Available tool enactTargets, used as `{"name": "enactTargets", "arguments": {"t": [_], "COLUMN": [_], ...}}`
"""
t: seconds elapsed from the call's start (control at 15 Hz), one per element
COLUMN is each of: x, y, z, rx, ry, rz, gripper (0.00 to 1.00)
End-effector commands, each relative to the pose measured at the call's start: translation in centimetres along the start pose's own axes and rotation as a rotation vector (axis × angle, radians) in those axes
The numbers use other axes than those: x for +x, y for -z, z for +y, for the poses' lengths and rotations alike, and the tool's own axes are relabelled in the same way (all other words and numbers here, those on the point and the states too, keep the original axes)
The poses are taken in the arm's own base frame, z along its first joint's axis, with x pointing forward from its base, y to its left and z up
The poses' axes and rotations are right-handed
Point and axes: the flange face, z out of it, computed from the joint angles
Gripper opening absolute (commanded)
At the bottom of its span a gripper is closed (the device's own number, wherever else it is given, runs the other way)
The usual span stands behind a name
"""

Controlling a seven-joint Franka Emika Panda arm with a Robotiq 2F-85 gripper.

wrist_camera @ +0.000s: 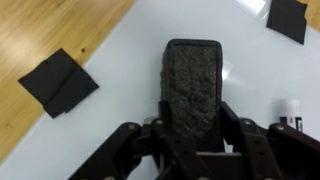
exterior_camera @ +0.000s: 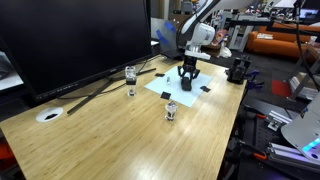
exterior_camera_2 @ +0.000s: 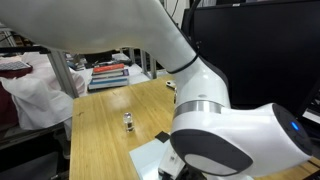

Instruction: Wipe the whiteboard using the black eraser on the desk

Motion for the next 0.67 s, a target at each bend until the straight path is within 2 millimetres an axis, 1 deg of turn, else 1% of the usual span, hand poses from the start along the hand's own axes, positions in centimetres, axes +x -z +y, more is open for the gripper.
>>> {"name": "enactTargets", "arguments": {"t": [0.0, 0.2, 0.33, 0.4, 0.47, 0.6], "x": [1.7, 3.0, 4.2, 4.9, 5.7, 6.7], "y": [0.5, 0.9, 0.9, 0.9, 0.8, 1.1], "z": [-1.9, -4.0, -4.7, -4.7, -4.4, -3.6], "rx": [0.02, 0.033, 0.037, 0.037, 0.031, 0.03], "ry": [0.036, 0.062, 0.067, 0.062, 0.048, 0.02], "rz": [0.061, 0.095, 0.105, 0.112, 0.116, 0.115], "gripper": [0.26, 0.26, 0.26, 0.26, 0.26, 0.26]}}
